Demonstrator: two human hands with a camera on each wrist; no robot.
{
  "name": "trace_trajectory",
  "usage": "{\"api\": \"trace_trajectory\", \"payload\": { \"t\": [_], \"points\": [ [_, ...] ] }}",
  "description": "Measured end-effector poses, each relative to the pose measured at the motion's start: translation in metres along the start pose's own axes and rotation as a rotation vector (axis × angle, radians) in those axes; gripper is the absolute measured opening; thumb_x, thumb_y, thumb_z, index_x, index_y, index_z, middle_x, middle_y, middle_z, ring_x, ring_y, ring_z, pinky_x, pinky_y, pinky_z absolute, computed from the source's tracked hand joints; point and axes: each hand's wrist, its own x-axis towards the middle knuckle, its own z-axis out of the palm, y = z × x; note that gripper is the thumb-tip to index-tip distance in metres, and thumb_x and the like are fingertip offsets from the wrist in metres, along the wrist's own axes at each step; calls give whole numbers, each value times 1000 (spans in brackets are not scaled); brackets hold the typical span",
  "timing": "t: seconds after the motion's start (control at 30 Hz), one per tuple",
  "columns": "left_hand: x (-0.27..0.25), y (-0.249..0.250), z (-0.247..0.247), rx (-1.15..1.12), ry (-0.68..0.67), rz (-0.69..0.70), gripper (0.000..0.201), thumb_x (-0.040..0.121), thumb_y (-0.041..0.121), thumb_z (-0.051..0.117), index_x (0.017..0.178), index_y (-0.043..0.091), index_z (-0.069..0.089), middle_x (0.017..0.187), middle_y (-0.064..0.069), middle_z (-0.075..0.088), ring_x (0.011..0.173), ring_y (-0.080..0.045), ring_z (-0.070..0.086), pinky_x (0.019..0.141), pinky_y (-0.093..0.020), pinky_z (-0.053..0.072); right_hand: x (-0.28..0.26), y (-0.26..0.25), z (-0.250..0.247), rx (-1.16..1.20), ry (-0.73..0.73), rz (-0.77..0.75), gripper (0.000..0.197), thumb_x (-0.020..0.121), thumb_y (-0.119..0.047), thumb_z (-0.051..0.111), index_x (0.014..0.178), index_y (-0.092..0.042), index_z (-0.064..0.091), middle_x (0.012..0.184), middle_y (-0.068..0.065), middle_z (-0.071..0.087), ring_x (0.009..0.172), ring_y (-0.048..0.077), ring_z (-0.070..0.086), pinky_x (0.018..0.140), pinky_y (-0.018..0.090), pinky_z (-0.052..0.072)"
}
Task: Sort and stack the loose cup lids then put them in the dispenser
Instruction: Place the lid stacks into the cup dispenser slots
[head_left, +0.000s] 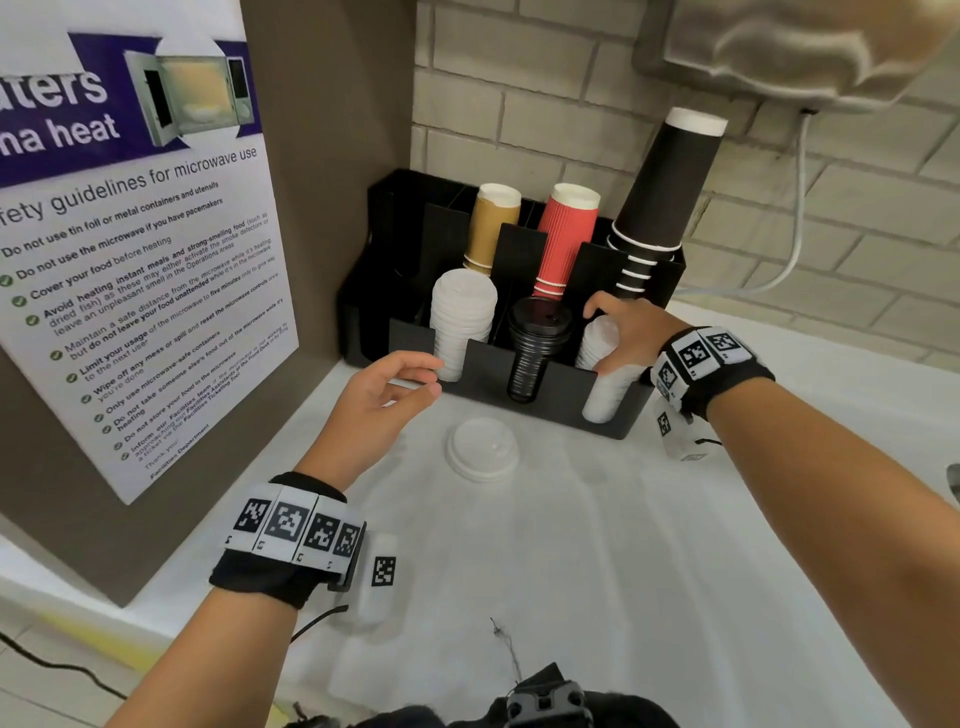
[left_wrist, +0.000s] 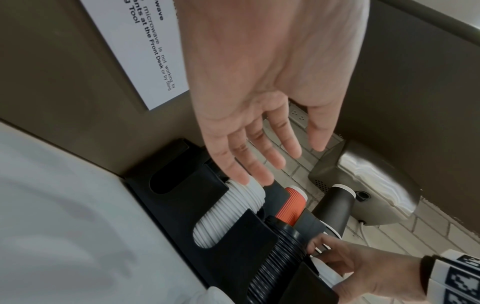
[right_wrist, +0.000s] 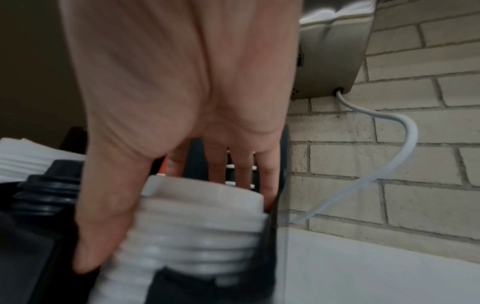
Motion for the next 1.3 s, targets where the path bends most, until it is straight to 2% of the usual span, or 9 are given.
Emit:
{"api": "trace_trajectory", "payload": {
  "t": [0.1,0.3,0.47,0.6,0.8,0.97,1.07,1.17,1.3],
  "points": [
    [0,0,1,6,-1,0,20,91,17,65,105,32,67,96,13,66,95,-23,64,91,-33,49,1,1,2,0,-4,13,75,66,-22,84,127,-15,40,99,12,51,85,23,51,69,30,42],
    [1,0,4,3,-14,-6,21,92,16,64,105,32,67,99,8,66,97,-26,63,92,-34,49,3,6,-2,-132,48,52,63,77,-37,76,128,-8,55,125,12,54,113,28,51,91,33,41],
    [3,-1,5,-1,-24,1,20,92,17,64,106,31,67,98,9,67,94,-23,63,89,-29,50,-1,3,1,-103,115,17,47,86,-35,66,122,-5,60,110,15,63,105,30,57,84,31,43],
    [4,-3,7,-7,-28,-7,20,91,19,64,106,32,67,97,10,67,95,-23,63,90,-31,50,-9,-6,5,-237,7,-19,40,85,-35,65,107,-2,62,104,15,60,98,29,55,80,35,45],
    [5,-4,5,-10,-28,6,22,92,17,64,104,35,67,95,15,68,94,-21,64,87,-27,50,-15,-12,8,-331,-44,17,38,90,-22,56,123,-3,53,117,22,47,109,35,49,87,34,41],
    [7,-2,2,-28,-12,20,25,92,11,62,103,34,67,90,20,68,86,-12,63,77,-16,51,-27,-55,14,-38,295,-210,42,84,-15,62,126,-9,58,110,14,54,105,31,51,89,38,45],
    [6,-2,3,-50,6,-3,24,92,10,63,102,31,67,87,19,67,85,-13,62,76,-17,51,-29,-101,43,65,20,-400,41,84,-28,67,123,-16,60,107,9,58,99,23,55,88,36,47],
    [2,-2,5,-46,14,-42,23,92,9,62,102,30,67,89,14,66,88,-20,62,80,-25,50,-24,-127,80,-51,-454,-210,88,70,-55,75,144,-36,32,135,8,39,125,27,39,103,45,41],
    [-5,-3,5,-23,8,-87,21,91,11,63,103,27,67,97,5,64,87,-18,61,82,-30,49,-18,-127,103,-140,-582,-146,99,66,-46,82,145,-41,25,136,11,33,127,34,39,102,46,43]
  ]
}}
